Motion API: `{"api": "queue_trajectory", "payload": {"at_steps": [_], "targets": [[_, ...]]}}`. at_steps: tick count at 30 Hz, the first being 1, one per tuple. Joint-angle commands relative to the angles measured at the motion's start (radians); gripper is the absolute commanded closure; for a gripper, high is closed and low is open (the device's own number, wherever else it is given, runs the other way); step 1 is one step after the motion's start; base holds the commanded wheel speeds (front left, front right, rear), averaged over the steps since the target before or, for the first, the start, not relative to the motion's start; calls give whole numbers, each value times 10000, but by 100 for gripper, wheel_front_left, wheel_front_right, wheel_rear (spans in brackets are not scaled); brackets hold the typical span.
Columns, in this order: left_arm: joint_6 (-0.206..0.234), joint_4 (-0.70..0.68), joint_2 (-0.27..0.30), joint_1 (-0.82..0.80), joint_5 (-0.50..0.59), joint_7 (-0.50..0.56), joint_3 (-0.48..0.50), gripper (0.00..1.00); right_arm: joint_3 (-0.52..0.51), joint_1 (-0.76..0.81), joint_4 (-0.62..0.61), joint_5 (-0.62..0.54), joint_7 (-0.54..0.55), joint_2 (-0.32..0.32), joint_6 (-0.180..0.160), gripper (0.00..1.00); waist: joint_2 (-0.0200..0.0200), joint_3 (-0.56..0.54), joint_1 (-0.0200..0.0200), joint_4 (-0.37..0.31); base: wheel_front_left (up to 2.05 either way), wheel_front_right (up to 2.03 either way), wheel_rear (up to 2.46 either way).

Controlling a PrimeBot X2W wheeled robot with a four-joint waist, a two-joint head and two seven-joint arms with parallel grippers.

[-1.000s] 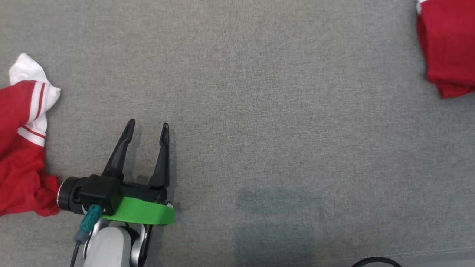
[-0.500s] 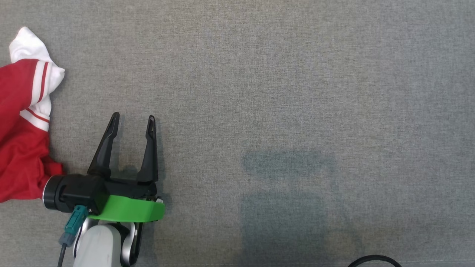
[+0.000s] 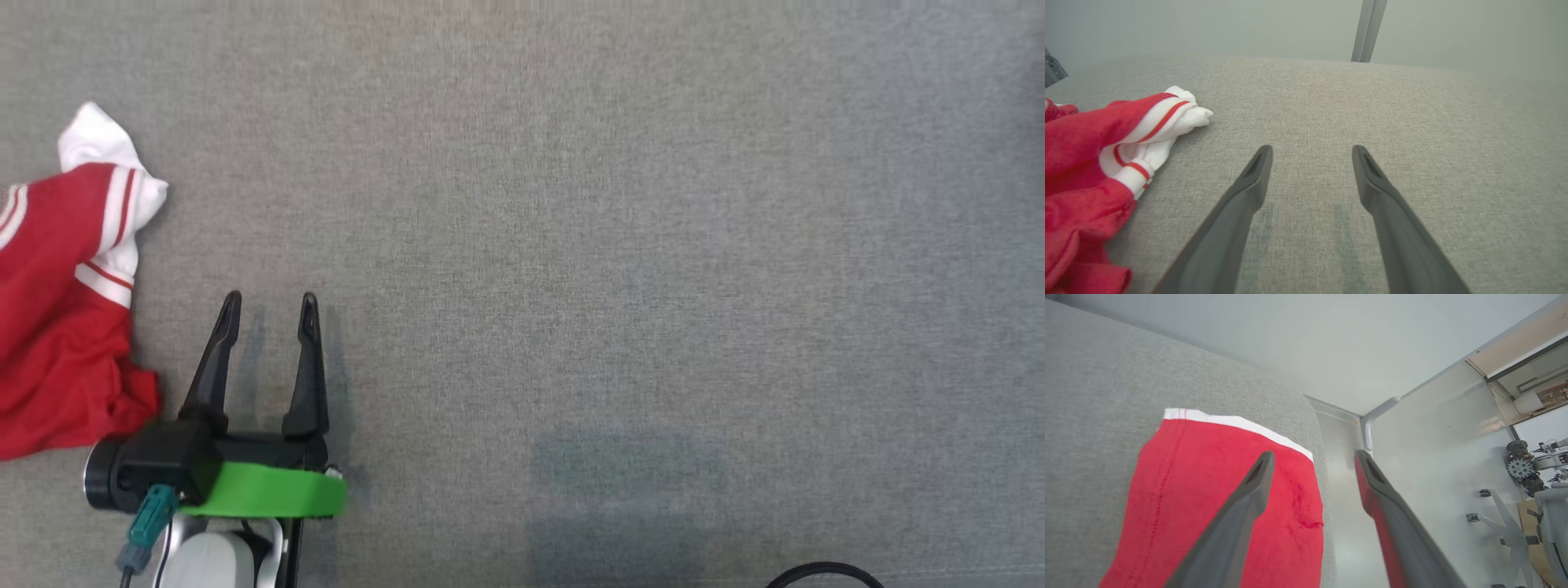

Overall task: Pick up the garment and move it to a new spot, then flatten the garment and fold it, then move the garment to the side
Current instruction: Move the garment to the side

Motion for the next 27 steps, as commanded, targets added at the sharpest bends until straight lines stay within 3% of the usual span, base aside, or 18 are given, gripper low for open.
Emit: {"api": "queue_trajectory", "payload": {"at_steps": [1,8,15,22,27], "targets": [[66,90,26,333,-120,-4,115,0,-15,258,-168,99,-465,259,-18,0,0,-1029,0,-170,0,0,0],[276,549,27,1008,-446,-4,290,0,-99,1492,-1363,359,-2180,1661,-18,0,0,-2700,0,-199,0,0,0],[513,1352,27,1526,-751,-2,461,0,-296,4734,-3744,100,-3568,3562,-18,0,0,-4079,0,-106,0,0,0],[242,1915,23,1682,-558,-4,735,0,-295,7830,-5001,-882,-4359,5355,-16,0,0,-4691,0,24,0,0,0],[-14,2160,27,1624,-400,-4,919,0,-390,9091,-5599,-1357,-4415,6129,-18,0,0,-4700,0,100,0,0,0]]}}
